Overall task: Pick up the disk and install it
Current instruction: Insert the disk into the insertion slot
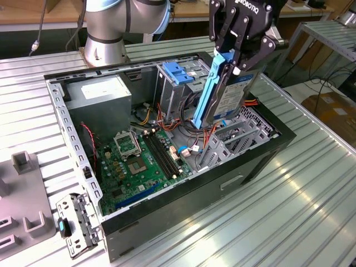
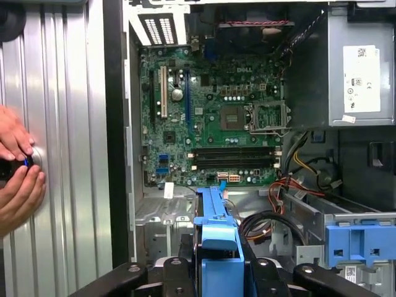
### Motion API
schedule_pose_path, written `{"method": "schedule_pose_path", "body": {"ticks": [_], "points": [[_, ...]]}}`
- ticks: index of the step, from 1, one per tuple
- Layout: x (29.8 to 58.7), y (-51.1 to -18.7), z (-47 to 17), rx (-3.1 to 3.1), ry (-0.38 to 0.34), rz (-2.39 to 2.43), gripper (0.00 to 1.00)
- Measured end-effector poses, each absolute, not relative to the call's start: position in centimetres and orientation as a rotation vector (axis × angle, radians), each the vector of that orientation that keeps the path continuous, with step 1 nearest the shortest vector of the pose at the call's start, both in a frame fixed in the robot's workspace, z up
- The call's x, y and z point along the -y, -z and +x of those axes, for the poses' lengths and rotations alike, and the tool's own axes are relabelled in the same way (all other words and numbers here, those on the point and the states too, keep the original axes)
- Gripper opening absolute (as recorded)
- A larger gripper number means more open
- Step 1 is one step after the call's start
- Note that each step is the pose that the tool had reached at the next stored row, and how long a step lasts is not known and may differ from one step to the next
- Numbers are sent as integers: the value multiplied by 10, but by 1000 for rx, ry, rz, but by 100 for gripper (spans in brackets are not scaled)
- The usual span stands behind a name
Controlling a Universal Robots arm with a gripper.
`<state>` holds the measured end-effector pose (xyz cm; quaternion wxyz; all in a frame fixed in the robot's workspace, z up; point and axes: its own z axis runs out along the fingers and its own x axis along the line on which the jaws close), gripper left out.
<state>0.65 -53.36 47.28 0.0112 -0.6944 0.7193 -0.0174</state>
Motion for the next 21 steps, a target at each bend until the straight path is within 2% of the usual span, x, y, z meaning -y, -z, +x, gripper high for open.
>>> {"method": "schedule_pose_path", "body": {"ticks": [21], "points": [[553,-460,51,-2247,59,-2168,37]]}}
